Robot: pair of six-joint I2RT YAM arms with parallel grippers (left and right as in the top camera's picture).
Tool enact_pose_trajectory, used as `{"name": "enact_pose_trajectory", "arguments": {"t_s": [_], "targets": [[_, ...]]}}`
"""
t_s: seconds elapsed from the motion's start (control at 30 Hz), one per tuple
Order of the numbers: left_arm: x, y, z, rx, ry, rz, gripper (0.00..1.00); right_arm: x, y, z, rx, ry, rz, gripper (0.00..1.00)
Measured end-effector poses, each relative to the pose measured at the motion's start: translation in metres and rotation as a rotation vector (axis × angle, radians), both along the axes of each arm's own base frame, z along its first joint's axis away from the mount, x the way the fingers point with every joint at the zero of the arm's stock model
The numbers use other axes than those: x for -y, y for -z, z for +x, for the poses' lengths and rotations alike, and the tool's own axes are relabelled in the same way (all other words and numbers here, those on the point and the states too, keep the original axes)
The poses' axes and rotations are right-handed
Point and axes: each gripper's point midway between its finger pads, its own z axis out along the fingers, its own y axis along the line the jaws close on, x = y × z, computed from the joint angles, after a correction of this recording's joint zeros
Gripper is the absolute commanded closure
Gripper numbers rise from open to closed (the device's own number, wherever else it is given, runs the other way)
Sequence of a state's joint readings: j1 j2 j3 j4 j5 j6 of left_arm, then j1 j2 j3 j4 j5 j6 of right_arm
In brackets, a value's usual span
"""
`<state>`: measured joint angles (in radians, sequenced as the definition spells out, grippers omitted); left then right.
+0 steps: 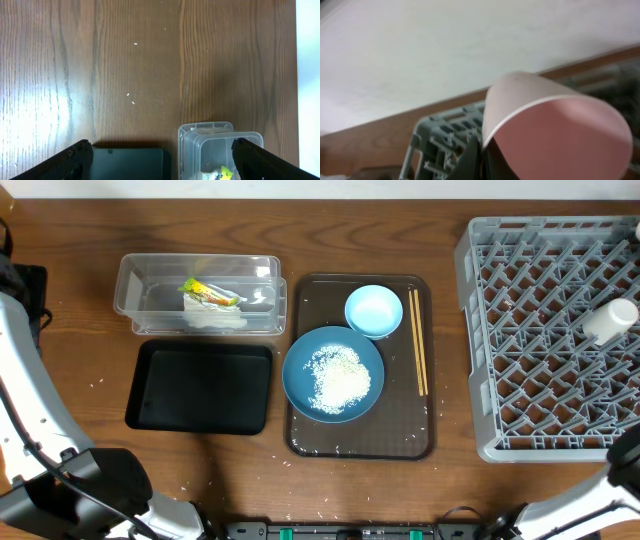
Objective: Sort waste into correct bins and load items into the dishwasher rack
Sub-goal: 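Carry the pink cup right over the dish rack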
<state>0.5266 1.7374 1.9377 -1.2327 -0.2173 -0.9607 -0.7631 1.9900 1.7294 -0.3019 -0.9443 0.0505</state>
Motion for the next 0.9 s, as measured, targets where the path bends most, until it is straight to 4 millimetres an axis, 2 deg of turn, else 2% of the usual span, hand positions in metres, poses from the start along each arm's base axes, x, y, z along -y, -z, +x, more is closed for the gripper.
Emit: {"name": "enact_pose_trajectory", "arguments": {"t_s": [0.17, 0.47, 0.53, 0.67, 0.9], "targets": [[0.0, 0.0, 0.0, 0.001, 0.0, 0.0, 0.08, 0.019, 0.019, 0.007, 0.114, -0.093, 0.096, 0.99], [0.0, 0.0, 0.0, 0.0, 0.0, 0.0, 0.08, 0.03, 0.088, 0.011, 0.037, -0.104, 0.319, 0.99], [0.0, 0.0, 0.0, 0.0, 0.0, 0.0, 0.08, 0.03, 0.094, 0.011, 0.025, -0.102, 0.34, 0.99], [0.0, 0.0, 0.0, 0.0, 0.0, 0.0, 0.08, 0.034, 0.094, 0.008, 0.026, -0.096, 0.348, 0.99], [0.0, 0.0, 0.0, 0.0, 0.0, 0.0, 0.08, 0.06, 0.098, -0.007, 0.021, -0.028, 0.351, 0.99]]}}
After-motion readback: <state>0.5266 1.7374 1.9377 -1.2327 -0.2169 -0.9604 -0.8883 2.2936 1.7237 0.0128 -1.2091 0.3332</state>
